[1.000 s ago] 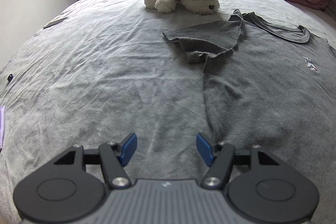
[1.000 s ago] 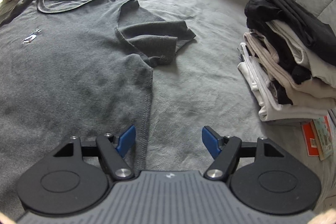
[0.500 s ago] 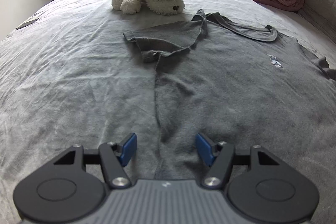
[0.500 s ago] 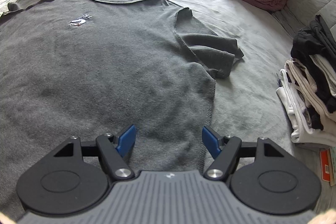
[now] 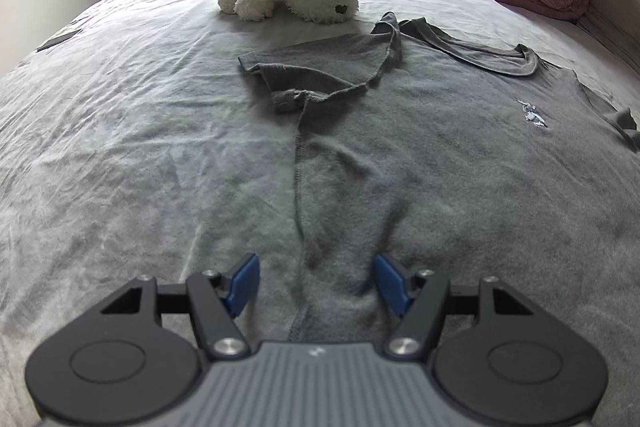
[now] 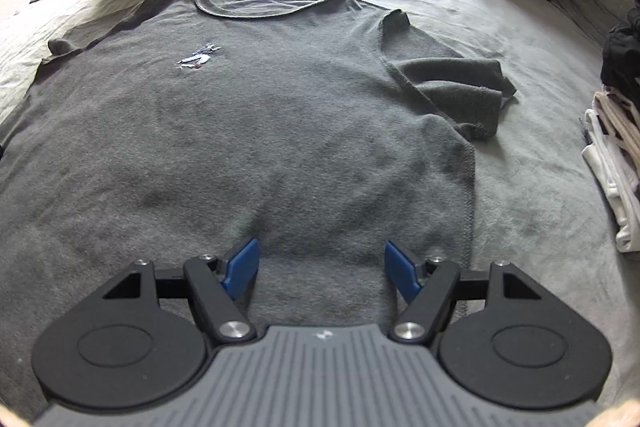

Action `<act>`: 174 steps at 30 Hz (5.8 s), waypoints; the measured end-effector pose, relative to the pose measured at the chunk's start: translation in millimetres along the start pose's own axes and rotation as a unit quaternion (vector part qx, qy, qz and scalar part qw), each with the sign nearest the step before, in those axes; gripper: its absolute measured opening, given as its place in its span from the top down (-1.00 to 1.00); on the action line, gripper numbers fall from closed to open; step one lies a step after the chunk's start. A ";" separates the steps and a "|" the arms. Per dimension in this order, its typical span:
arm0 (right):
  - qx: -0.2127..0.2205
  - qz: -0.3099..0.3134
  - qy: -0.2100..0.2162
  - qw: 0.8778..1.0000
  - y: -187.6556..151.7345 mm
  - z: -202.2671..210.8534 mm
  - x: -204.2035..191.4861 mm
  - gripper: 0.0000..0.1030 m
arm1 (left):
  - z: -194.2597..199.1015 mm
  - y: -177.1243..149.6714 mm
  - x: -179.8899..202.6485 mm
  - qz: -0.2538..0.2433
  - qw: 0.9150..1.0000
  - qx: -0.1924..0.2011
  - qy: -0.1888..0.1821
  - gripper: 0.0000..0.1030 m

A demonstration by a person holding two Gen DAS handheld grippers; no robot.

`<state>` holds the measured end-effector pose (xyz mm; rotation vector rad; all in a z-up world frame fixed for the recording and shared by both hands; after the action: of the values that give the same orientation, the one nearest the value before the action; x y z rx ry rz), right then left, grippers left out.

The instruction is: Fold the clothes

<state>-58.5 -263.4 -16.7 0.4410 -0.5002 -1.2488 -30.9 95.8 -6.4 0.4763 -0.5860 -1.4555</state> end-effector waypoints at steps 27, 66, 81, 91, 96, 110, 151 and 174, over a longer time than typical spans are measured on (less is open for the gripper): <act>0.007 -0.103 0.021 0.994 33.5 -20.6 18.5 -0.48 | -27.3 75.3 -28.7 0.139 0.990 0.032 -0.006 -0.28; 0.066 0.002 0.028 0.997 69.1 -18.2 -61.3 0.00 | -137.5 179.4 -56.9 0.147 0.985 0.090 0.008 0.87; 0.129 0.102 0.063 0.984 50.5 26.8 -161.8 -0.05 | -148.0 176.1 -64.1 0.118 0.989 0.073 -0.056 0.81; 0.175 0.141 0.173 0.959 29.4 77.2 -314.6 0.41 | -146.8 180.2 -63.7 0.099 0.991 0.059 -0.068 0.82; 0.183 0.147 0.179 0.955 38.8 78.4 -349.9 0.87 | -145.9 181.1 -65.8 0.097 0.990 0.060 -0.078 0.85; 0.103 0.085 0.171 0.976 42.5 34.2 -348.9 0.94 | -143.6 180.3 -69.4 0.100 0.989 0.065 -0.085 0.86; 0.114 -0.089 0.286 0.947 28.8 52.4 -292.6 0.95 | -125.8 194.0 -66.6 0.142 0.982 0.086 -0.089 0.88; 0.127 -0.339 0.360 0.860 -43.0 44.5 -201.3 0.92 | -37.9 226.2 64.7 0.127 0.974 0.152 -0.113 0.89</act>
<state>-165.4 -82.4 -28.6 1.3336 0.1719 -1.5574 169.7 44.8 111.8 0.4568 -1.0240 -1.1868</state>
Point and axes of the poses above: each gripper's, at about its wrist camera, not at the fingertips, and z roughly against the way its jaws point, x to its right, y to its top, the point moved 4 cm from there along -z, roughly the way its jaws point, and after that the axes turned 9 degrees about z, right-handed, at the moved point
